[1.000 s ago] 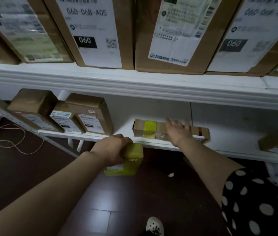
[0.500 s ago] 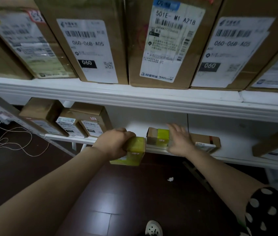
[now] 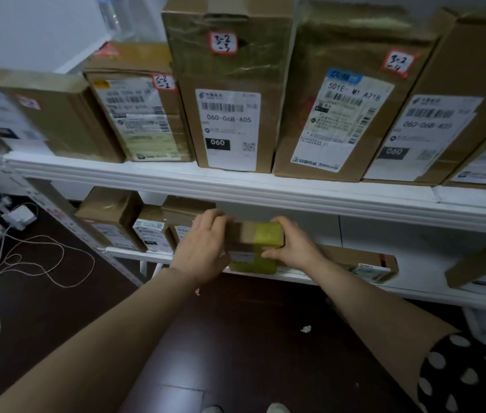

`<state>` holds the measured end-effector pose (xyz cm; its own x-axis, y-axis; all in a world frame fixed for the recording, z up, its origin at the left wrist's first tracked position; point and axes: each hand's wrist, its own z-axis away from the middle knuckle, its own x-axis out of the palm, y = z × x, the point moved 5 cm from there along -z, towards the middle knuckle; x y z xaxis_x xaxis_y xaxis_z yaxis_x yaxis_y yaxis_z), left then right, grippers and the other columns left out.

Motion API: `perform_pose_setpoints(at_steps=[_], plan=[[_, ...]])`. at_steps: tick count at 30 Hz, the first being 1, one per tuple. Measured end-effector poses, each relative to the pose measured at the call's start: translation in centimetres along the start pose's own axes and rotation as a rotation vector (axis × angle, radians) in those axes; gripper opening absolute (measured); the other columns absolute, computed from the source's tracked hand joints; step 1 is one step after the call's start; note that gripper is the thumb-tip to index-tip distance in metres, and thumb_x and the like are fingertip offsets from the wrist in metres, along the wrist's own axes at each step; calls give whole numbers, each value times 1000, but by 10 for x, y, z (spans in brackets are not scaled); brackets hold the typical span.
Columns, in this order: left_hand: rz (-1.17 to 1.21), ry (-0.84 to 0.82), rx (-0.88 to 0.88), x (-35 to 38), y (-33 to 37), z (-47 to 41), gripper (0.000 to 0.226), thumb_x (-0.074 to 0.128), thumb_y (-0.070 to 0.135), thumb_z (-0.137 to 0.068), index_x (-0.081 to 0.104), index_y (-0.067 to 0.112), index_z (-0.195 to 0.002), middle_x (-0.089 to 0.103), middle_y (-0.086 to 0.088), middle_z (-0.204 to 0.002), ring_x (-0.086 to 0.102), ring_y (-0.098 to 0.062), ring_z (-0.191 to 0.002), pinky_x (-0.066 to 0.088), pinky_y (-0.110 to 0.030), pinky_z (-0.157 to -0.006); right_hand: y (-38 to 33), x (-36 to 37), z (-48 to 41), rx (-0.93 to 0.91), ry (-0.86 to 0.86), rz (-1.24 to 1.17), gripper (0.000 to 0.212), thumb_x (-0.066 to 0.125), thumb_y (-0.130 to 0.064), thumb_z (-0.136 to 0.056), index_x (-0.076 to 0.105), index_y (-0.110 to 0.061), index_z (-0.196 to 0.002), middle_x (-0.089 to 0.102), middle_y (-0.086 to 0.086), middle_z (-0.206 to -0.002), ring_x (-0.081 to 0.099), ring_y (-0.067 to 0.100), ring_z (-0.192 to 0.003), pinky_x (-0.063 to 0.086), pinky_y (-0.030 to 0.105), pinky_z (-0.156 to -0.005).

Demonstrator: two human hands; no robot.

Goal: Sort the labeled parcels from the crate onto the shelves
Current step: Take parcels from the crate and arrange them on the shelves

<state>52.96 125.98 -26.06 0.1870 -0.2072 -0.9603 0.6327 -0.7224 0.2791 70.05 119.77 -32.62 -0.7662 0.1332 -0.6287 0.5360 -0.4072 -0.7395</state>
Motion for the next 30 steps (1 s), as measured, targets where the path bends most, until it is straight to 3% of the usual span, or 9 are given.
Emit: perform_pose_setpoints(at_steps=[2, 11, 16, 24, 30], plan=[[0, 0, -93, 2, -20, 8, 55, 65, 18, -82, 44, 13, -132, 38, -8, -132, 37, -25, -124, 38, -31, -99, 4, 3, -11, 46, 4, -82, 78, 86, -11, -64, 44, -17, -129, 54, 9, -120, 61, 26, -103, 48, 48, -96], [-72, -216, -142, 25, -54, 9, 46, 55, 22, -90, 47, 20, -135, 43, -4, -136, 37, -23, -128, 35, -31, -101, 0, 14, -46, 152, 30, -26, 45, 78, -13, -77, 57, -10, -116, 65, 12, -115, 63, 29, -106, 48, 44, -97], [-67, -259, -132, 35, -60, 4, 44, 53, 19, -90, 50, 19, -134, 47, -4, -136, 40, -23, -128, 35, -30, -103, 4, 22, -57, 159, 27, 35, 50, 75, -16, -80, 52, -7, -123, 62, 13, -119, 57, 29, -112, 44, 38, -100], [-25, -289, -140, 43, -64, 2, 42, 55, 21, -90, 52, 19, -133, 50, -4, -134, 44, -22, -124, 39, -32, -101, 20, 29, -66, 172, 55, 43, 71, 81, -14, -72, 41, -11, -131, 59, 15, -121, 61, 32, -109, 49, 47, -96], [-19, -292, -137, 45, -64, 1, 42, 55, 20, -91, 52, 19, -132, 50, -4, -134, 43, -22, -126, 40, -32, -102, 19, 21, -58, 204, 31, 95, 72, 78, -8, -75, 40, -8, -136, 58, 14, -125, 54, 31, -118, 42, 35, -102]])
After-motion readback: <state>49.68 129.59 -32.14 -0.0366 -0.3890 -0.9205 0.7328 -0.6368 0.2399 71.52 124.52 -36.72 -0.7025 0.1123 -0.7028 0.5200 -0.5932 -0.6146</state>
